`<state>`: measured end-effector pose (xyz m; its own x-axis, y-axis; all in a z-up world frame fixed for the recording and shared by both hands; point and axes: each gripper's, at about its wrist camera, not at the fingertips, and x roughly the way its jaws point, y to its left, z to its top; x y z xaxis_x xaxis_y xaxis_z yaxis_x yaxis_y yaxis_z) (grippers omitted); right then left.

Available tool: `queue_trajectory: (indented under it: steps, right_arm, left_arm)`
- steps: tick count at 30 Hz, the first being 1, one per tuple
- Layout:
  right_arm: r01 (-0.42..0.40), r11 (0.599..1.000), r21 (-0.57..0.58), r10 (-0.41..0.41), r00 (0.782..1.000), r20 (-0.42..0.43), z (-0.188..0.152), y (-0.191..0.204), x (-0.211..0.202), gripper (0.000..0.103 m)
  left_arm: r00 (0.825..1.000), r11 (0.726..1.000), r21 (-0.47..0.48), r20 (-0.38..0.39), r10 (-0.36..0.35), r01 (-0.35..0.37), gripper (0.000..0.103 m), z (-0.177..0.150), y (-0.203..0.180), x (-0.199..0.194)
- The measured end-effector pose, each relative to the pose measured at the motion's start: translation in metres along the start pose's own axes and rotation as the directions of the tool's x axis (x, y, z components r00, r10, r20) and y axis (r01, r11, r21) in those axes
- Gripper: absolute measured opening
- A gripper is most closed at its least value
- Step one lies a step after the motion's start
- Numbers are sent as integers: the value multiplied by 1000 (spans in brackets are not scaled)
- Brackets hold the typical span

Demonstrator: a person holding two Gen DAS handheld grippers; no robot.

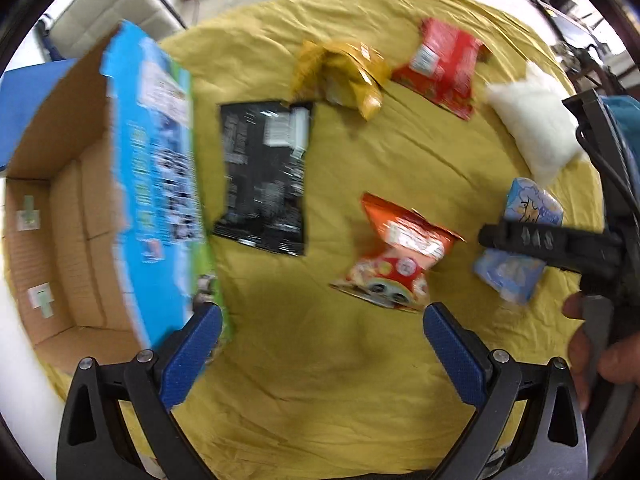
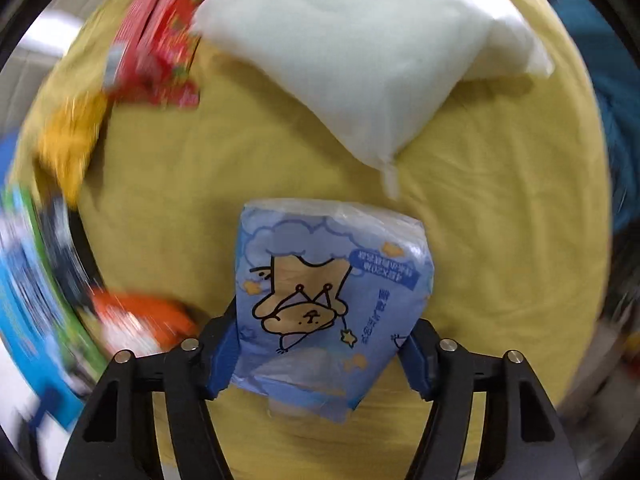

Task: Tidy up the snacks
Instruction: 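Grasp the orange chip bag with the left gripper while the right grasps the blue packet, then carry both packets over the cardboard box and lower them inside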

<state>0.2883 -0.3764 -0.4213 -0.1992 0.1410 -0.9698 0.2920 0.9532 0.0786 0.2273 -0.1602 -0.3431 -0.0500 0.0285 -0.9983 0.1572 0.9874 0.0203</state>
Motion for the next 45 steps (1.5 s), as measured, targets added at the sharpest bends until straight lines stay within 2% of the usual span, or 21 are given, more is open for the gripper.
queue_trajectory:
  steps: [2,5,7,9,10,12,15,17,18,22,23,28,35,39,45]
  right_arm:
    - [72,992,-99,-72,997,3,-8,-2,-1,69]
    - [134,975,-180,-135,991,8,-17,-6,3,70]
    - [138,971,-198,-137,990,19,-22,-8,4,72]
    - [104,978,-180,-105,994,8,-28,-13,0,73]
    - [76,985,-156,-77,997,-3,-31,-17,1,73]
    - [57,991,-120,-58,998,-5,-29,-29,5,73]
    - [31,996,-79,-30,1000,4,-32,-42,14,73]
    - [39,997,-70,-37,999,26,-29,-54,25,67]
    - [51,996,-70,-49,998,34,-28,-56,23,58]
    - [60,996,-70,-55,996,68,-36,-57,17,50]
    - [57,996,-69,-52,996,72,-38,-65,12,49]
    - [32,997,-75,-24,995,95,-66,-57,-12,48]
    - [-10,991,-134,35,983,183,-122,-31,-68,48]
    - [-17,984,-180,62,967,248,-149,-3,-112,48]
    - [-31,973,-230,107,940,325,-169,56,-175,48]
  left_arm:
    - [1000,1000,18,-11,-16,17,103,1,-6,8]
    - [997,997,43,-44,-58,60,103,8,-18,29]
    - [996,996,59,-53,-70,73,95,16,-26,41]
    - [994,994,77,-78,-73,79,67,22,-33,54]
    - [993,994,71,-94,-77,84,61,24,-34,61]
    - [986,992,41,-122,-116,122,52,25,-34,70]
    - [985,991,20,-109,-132,135,47,19,-34,73]
    - [988,992,23,-98,-122,125,44,11,-37,68]
    - [989,993,19,-93,-114,117,43,6,-37,65]
    - [993,995,11,-59,-100,101,41,-17,-39,43]
    - [994,995,10,-52,-97,98,41,-24,-37,35]
    - [994,994,1,9,-108,108,40,-38,-31,3]
    - [980,987,-18,123,-159,162,40,-67,-3,-69]
    - [966,983,-6,188,-179,183,40,-67,21,-105]
    - [945,984,9,278,-173,178,40,-59,60,-149]
